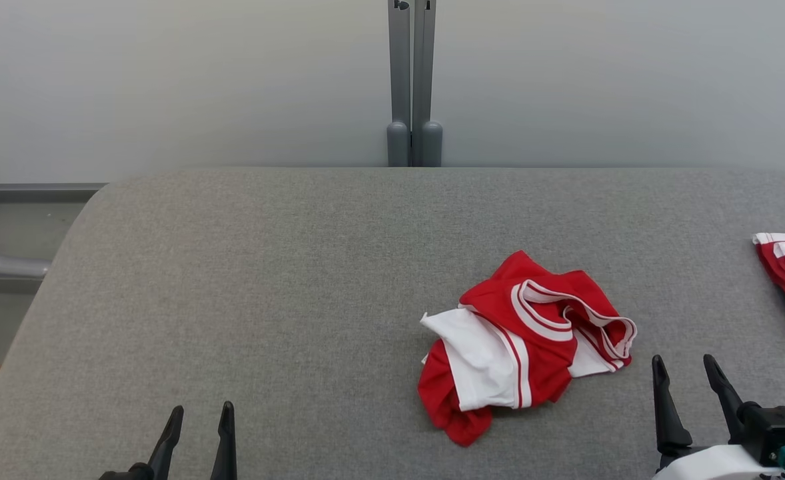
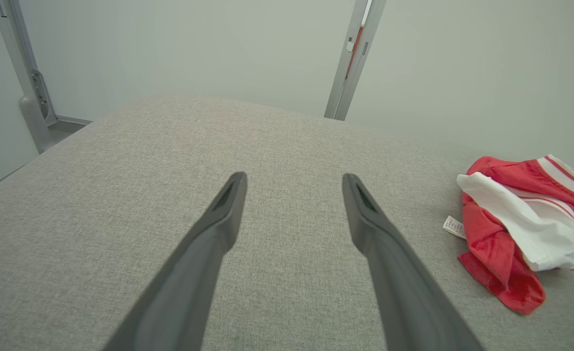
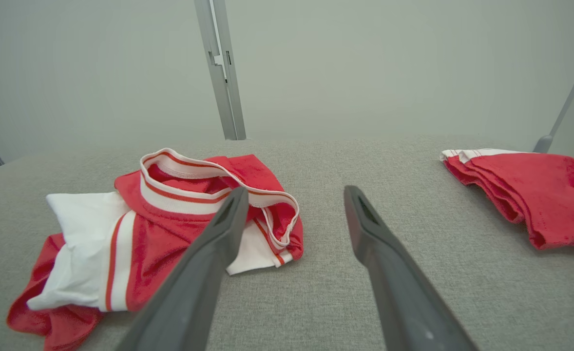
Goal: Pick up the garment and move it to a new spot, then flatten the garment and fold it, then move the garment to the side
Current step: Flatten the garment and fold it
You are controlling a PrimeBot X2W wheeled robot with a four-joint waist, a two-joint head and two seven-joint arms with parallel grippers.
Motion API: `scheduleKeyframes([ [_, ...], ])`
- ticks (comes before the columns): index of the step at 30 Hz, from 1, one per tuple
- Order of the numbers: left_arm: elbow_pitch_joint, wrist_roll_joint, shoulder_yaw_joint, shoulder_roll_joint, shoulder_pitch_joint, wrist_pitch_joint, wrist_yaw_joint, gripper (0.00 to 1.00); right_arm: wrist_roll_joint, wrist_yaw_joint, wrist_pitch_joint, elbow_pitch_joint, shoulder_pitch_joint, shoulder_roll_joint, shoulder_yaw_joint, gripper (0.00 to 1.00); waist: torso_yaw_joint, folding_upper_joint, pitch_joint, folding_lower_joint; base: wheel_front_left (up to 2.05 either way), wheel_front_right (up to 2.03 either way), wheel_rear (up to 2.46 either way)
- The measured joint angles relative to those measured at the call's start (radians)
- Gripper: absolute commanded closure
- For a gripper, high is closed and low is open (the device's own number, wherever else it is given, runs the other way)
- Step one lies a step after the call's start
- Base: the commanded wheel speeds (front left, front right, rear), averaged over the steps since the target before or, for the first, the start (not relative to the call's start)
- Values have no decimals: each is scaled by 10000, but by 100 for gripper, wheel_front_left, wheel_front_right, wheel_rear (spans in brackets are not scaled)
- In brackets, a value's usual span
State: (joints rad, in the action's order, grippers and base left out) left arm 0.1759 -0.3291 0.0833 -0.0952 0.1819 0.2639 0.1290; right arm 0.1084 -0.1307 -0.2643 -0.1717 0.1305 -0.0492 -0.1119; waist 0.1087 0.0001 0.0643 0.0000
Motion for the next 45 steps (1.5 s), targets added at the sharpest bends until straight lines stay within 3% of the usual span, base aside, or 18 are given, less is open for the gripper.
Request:
scheduleKeyframes([
  [11, -144, 0, 61, -61, -42, 2, 2, 0, -65, 0, 0, 92, -46, -2, 13, 0, -65, 0, -111, 0, 0, 0, 0],
  [15, -255, -184, 924, -194, -565, 0, 2, 0, -148, 0, 0, 86, -312, 0, 272, 0, -221, 0, -246, 0, 0, 0, 0],
  [21, 426, -1741, 3730, -579, -2630, -44, 17, 0, -307, 0, 0, 169, -823, 2, 780, 0, -762, 0, -484, 0, 0, 0, 0],
  [26, 1561, -3478, 5580, -817, -4482, -970, 29, 0, -286, 0, 0, 163, -1117, -2, 1003, 0, -1340, 0, -754, 0, 0, 0, 0],
  [35, 3262, -6148, 6617, -1197, -6023, -1772, 29, 0, 8, 0, 0, 52, -1172, -6, 886, 0, -2442, 0, -1240, 1, 0, 0, 0],
  [42, 3781, -7204, 7467, -1651, -6543, -2293, 29, 0, 36, 0, 0, 15, -1214, -4, 855, 0, -2808, 0, -1544, 0, 0, 0, 0],
  [43, 3808, -7331, 7595, -1666, -6592, -2351, 29, 6, 46, 0, 0, 10, -1247, -4, 855, 0, -2827, 0, -1573, 1, 0, 0, 0],
  [45, 3862, -7488, 7877, -1741, -6690, -2470, 29, 52, 65, 0, 0, -10, -1309, -4, 867, 0, -2823, 0, -1613, 0, 0, 0, 0],
])
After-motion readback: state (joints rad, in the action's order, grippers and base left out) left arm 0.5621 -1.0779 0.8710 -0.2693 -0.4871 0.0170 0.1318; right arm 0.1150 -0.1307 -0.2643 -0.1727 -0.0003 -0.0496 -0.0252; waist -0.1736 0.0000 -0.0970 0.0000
